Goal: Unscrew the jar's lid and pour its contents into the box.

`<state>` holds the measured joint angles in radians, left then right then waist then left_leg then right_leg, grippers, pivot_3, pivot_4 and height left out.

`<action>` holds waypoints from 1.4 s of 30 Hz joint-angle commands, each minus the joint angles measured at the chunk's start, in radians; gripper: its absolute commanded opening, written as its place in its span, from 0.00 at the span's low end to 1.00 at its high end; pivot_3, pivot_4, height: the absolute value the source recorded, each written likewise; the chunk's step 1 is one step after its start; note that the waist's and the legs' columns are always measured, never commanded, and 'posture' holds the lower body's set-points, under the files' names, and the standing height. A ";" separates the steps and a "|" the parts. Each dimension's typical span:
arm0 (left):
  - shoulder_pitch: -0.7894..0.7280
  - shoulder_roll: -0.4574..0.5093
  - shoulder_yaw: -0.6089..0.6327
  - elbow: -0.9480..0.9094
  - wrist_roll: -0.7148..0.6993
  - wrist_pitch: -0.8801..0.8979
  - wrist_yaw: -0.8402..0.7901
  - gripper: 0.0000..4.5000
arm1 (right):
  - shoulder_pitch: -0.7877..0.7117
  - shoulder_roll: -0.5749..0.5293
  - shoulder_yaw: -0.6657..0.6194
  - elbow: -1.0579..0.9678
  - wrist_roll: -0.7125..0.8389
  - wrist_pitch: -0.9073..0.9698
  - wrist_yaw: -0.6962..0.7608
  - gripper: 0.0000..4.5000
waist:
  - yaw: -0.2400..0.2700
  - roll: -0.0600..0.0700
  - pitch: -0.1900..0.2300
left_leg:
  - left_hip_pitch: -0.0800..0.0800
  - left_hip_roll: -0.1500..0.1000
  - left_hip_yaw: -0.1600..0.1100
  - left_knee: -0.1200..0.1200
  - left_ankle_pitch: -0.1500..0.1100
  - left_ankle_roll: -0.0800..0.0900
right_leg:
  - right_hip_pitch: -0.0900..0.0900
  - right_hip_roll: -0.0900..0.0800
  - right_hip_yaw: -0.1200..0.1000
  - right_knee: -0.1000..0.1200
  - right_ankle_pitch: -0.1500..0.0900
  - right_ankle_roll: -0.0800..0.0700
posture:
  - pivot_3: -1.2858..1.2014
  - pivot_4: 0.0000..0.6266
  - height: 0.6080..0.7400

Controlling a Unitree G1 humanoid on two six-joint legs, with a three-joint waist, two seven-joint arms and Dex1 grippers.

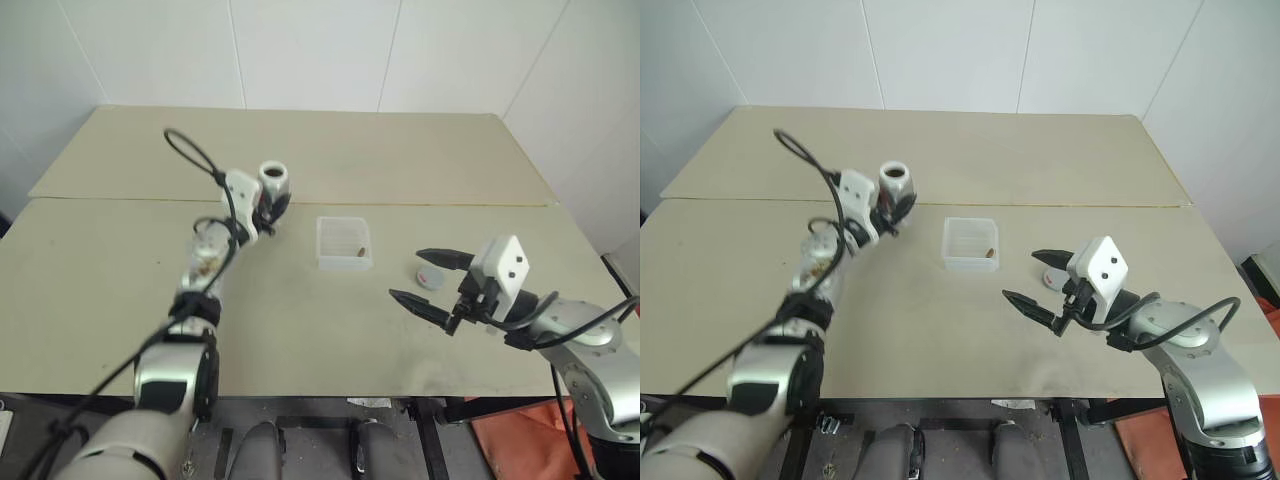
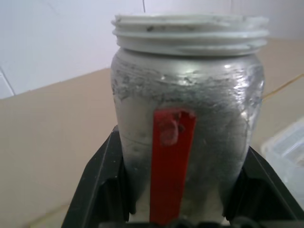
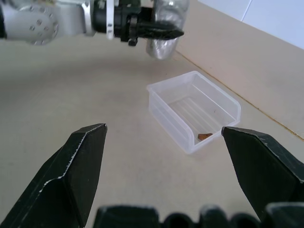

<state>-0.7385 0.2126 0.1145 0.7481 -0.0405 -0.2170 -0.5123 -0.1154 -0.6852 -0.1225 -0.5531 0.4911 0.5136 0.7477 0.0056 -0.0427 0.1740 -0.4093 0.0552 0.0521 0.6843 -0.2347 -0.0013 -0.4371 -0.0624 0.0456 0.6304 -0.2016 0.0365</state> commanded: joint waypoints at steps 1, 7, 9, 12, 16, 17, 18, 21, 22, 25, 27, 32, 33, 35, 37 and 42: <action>0.079 -0.040 -0.013 -0.219 -0.016 0.062 0.079 0.44 | -0.011 0.006 0.013 -0.010 -0.009 -0.017 -0.006 1.00 | 0.002 0.000 0.000 | 0.000 0.000 0.000 0.000 0.000 0.000 | 0.000 0.000 0.000 0.000 0.000 0.000 | 0.52 0.24 1.00; 0.198 -0.056 -0.043 -0.346 0.011 0.149 0.153 0.44 | -0.011 -0.013 0.013 0.009 -0.025 -0.025 0.004 1.00 | 0.003 0.000 0.000 | 0.006 0.000 -0.001 0.000 0.001 0.001 | 0.005 0.000 0.000 0.000 0.002 -0.001 | 0.52 0.24 1.00; 0.218 -0.054 -0.050 -0.359 0.007 0.167 0.156 0.44 | -0.007 -0.017 0.009 0.013 -0.031 -0.027 0.004 1.00 | 0.001 0.000 0.000 | 0.011 0.000 -0.001 0.000 0.001 0.001 | 0.011 0.001 0.000 -0.001 0.002 0.000 | 0.52 0.24 1.00; 0.231 -0.067 -0.036 -0.368 -0.041 0.197 0.153 0.52 | 0.000 -0.015 0.005 0.008 -0.033 -0.025 -0.001 1.00 | 0.000 0.000 0.000 | 0.013 0.000 -0.001 0.000 0.001 0.001 | 0.012 0.001 0.000 -0.001 0.001 0.000 | 0.52 0.24 1.00; 0.234 -0.083 -0.022 -0.373 -0.075 0.197 0.169 0.79 | 0.012 -0.016 -0.001 0.000 -0.037 -0.025 -0.006 1.00 | -0.002 0.000 0.000 | 0.013 0.000 -0.002 0.000 0.001 0.001 | 0.013 0.001 0.000 -0.001 0.002 0.000 | 0.52 0.24 1.00; 0.234 -0.081 -0.026 -0.373 -0.069 0.194 0.171 0.87 | 0.015 -0.018 -0.003 -0.002 -0.039 -0.025 -0.008 1.00 | -0.002 0.000 0.000 | 0.013 0.000 -0.002 0.000 0.001 0.001 | 0.013 0.001 0.000 -0.001 0.002 0.000 | 0.52 0.24 1.00; 0.234 -0.080 -0.030 -0.374 -0.066 0.193 0.172 0.94 | 0.018 -0.019 -0.004 -0.003 -0.040 -0.025 -0.009 1.00 | -0.002 0.000 0.000 | 0.013 0.000 -0.002 0.000 0.001 0.001 | 0.012 0.001 0.000 -0.001 0.002 0.000 | 0.52 0.24 1.00; 0.236 -0.077 -0.038 -0.379 -0.064 0.192 0.177 0.99 | 0.023 -0.024 -0.007 -0.001 -0.043 -0.028 -0.008 1.00 | -0.002 0.000 0.000 | 0.012 -0.001 -0.002 0.000 0.001 0.001 | 0.012 0.001 0.000 -0.002 0.002 -0.001 | 0.52 0.24 1.00; 0.241 -0.075 -0.042 -0.386 -0.061 0.192 0.177 0.99 | 0.024 -0.025 -0.008 0.000 -0.043 -0.029 -0.007 1.00 | -0.002 0.000 0.000 | 0.012 -0.001 -0.002 0.000 0.001 0.001 | 0.012 0.001 0.000 -0.002 0.002 -0.001 | 0.52 0.24 1.00; 0.272 -0.070 -0.041 -0.436 -0.071 0.203 0.177 0.99 | 0.024 -0.028 -0.010 0.002 -0.045 -0.029 -0.005 1.00 | -0.004 0.000 0.000 | 0.012 -0.001 -0.003 0.000 0.001 0.001 | 0.012 0.001 0.000 -0.002 0.002 -0.001 | 0.52 0.24 1.00; 0.306 -0.064 -0.040 -0.486 -0.082 0.212 0.171 0.99 | 0.022 -0.031 -0.012 0.005 -0.045 -0.029 -0.002 1.00 | -0.007 0.000 0.000 | 0.012 -0.001 -0.003 0.000 0.001 0.001 | 0.012 0.001 0.000 -0.003 0.002 -0.001 | 0.52 0.24 1.00; 0.455 -0.042 -0.027 -0.687 -0.126 0.266 0.158 0.99 | 0.019 -0.035 -0.006 0.013 -0.050 -0.037 0.002 1.00 | -0.016 0.000 0.000 | 0.012 0.000 -0.003 -0.001 0.001 0.001 | 0.012 0.001 0.000 -0.003 0.002 -0.001 | 0.52 0.24 1.00; 0.480 -0.036 -0.028 -0.727 -0.127 0.286 0.163 0.99 | 0.019 -0.035 -0.004 0.017 -0.051 -0.039 0.004 1.00 | -0.017 0.000 0.000 | 0.012 0.000 -0.003 -0.001 0.001 0.001 | 0.012 0.001 0.000 -0.003 0.002 -0.001 | 0.52 0.24 1.00; 0.546 -0.012 -0.024 -0.826 -0.118 0.342 0.181 0.99 | 0.014 -0.038 0.001 0.023 -0.051 -0.044 0.014 1.00 | -0.018 0.000 0.000 | 0.012 0.000 -0.003 -0.001 0.001 0.001 | 0.012 0.001 0.000 -0.003 0.001 0.000 | 0.52 0.24 1.00; 0.631 0.020 -0.017 -0.945 -0.135 0.393 0.170 0.99 | 0.008 -0.041 0.003 0.034 -0.051 -0.050 0.028 1.00 | -0.020 0.000 0.000 | 0.012 0.000 -0.003 -0.001 0.001 0.001 | 0.012 0.001 0.000 -0.003 0.001 0.001 | 0.52 0.24 1.00; 0.857 0.128 0.102 -1.179 -0.344 0.460 0.020 0.99 | -0.015 -0.084 -0.027 0.102 -0.039 -0.084 0.111 1.00 | -0.023 0.001 0.000 | 0.013 0.001 -0.002 -0.003 0.001 0.001 | 0.011 0.001 0.000 -0.003 -0.005 -0.001 | 0.52 0.24 1.00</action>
<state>0.0911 0.3073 0.1494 -0.3428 -0.2909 0.2289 -0.4310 -0.1146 -0.7421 -0.0975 -0.4541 0.4369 0.4708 0.8178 -0.0174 -0.0421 0.1737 -0.3955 0.0569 0.0511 0.6814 -0.2337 -0.0001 -0.4258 -0.0616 0.0455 0.6280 -0.2073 0.0346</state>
